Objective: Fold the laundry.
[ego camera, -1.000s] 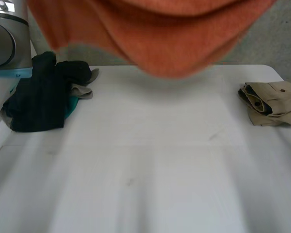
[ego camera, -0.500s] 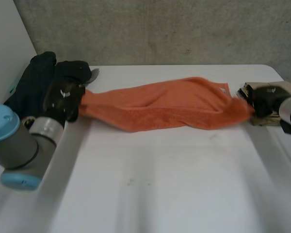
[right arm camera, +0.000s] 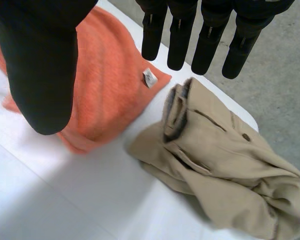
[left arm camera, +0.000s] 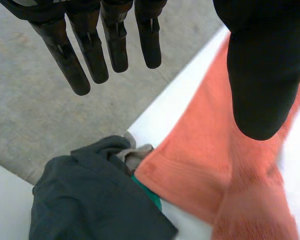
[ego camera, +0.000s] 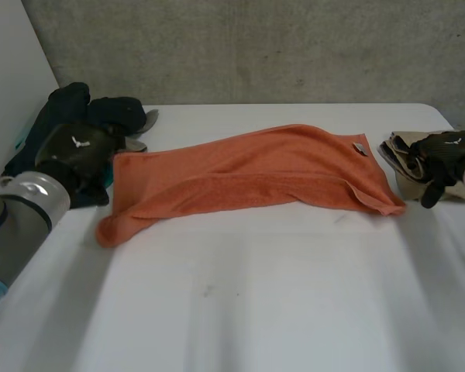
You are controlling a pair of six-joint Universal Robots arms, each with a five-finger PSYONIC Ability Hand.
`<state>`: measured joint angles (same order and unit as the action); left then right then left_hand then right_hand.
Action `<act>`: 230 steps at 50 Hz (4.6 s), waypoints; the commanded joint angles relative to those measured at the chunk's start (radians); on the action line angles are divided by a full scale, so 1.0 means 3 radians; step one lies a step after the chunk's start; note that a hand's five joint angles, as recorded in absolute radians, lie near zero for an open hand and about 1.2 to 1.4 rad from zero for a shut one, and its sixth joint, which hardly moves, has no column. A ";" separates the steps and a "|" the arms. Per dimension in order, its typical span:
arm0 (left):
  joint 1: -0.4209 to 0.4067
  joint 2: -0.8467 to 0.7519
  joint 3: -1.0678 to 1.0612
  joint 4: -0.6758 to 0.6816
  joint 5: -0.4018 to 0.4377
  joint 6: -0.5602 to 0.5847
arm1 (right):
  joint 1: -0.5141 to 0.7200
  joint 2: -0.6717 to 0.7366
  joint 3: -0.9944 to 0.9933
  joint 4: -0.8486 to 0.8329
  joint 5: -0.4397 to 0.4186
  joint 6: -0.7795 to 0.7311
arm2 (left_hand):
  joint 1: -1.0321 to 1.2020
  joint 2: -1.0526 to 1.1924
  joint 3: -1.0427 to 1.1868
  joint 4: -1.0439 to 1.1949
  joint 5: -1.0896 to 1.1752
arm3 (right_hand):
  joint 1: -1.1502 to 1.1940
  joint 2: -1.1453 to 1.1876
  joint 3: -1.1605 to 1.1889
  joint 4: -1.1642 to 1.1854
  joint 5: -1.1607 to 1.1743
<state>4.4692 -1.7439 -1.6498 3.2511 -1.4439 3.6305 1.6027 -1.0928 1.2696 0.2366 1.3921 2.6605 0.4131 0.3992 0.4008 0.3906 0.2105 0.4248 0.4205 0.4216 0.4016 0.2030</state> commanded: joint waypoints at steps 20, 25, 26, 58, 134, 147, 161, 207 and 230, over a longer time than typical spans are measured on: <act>0.0315 -0.0880 0.0606 -0.0886 -0.0045 -0.1026 | 0.0584 0.0779 0.0298 -0.1213 0.0662 -0.0232 | 0.0029 0.0076 0.0070 0.0104 0.0123 | 0.1097 0.1111 0.1108 0.1174 0.1255; 0.0320 -0.0891 0.0606 -0.0897 0.0027 -0.1037 | 0.0554 0.0882 0.0186 -0.1387 0.0672 -0.0319 | 0.0039 0.0085 0.0080 0.0114 0.0133 | 0.3238 0.3253 0.3249 0.3315 0.3396; 0.0320 -0.0891 0.0611 -0.0897 0.0047 -0.1037 | 0.0553 0.0882 0.0201 -0.1417 0.0652 -0.0319 | 0.0039 0.0085 0.0080 0.0114 0.0133 | 0.3238 0.3253 0.3249 0.3315 0.3396; 0.0315 -0.1433 0.1214 -0.1418 0.0042 -0.0996 | 0.0144 -0.0013 0.0559 -0.1464 0.0335 -0.0309 | 0.3277 0.3323 0.3318 0.3352 0.3371 | 0.3238 0.3253 0.3249 0.3315 0.3396; -0.0105 -0.0650 0.0412 -0.0580 -0.0193 -0.0249 | -0.0434 -0.0791 0.0850 0.0260 -0.0407 -0.1398 | 0.0215 0.0261 0.0256 0.0290 0.0309 | 0.3238 0.3253 0.3249 0.3315 0.3396; -0.0304 -0.1555 0.0953 -0.0482 -0.0714 -0.0259 | -0.0403 -0.0612 0.0861 0.0019 -0.0401 -0.1158 | 0.0284 0.0330 0.0325 0.0359 0.0377 | 0.3238 0.3253 0.3249 0.3315 0.3396; -0.0294 -0.1673 0.1030 -0.0610 -0.0735 -0.0254 | -0.0408 -0.0514 0.0825 -0.0037 -0.0401 -0.1158 | 0.1045 0.1092 0.1086 0.1120 0.1139 | 0.3238 0.3253 0.3249 0.3315 0.3396; 0.0356 0.0235 -0.0514 -0.0187 0.0124 0.0314 | -0.0757 -0.0572 0.1056 0.0353 -0.0483 -0.1568 | 0.3277 0.3323 0.3318 0.3352 0.3371 | 0.3238 0.3253 0.3249 0.3315 0.3396; 0.0028 -0.1161 0.0437 0.0300 -0.0602 0.0053 | 0.0062 0.0891 -0.0278 -0.0824 0.0068 -0.1224 | 0.3277 0.3323 0.3318 0.3352 0.3371 | 0.2515 0.2529 0.2526 0.2592 0.2673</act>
<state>4.4829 -2.0408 -1.5578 3.3410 -1.6148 3.6481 1.5817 -0.9439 1.3241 -0.0040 1.3454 2.2946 1.1316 1.1969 1.1891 1.2001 0.9641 1.1302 1.1781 1.1858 1.1981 1.0035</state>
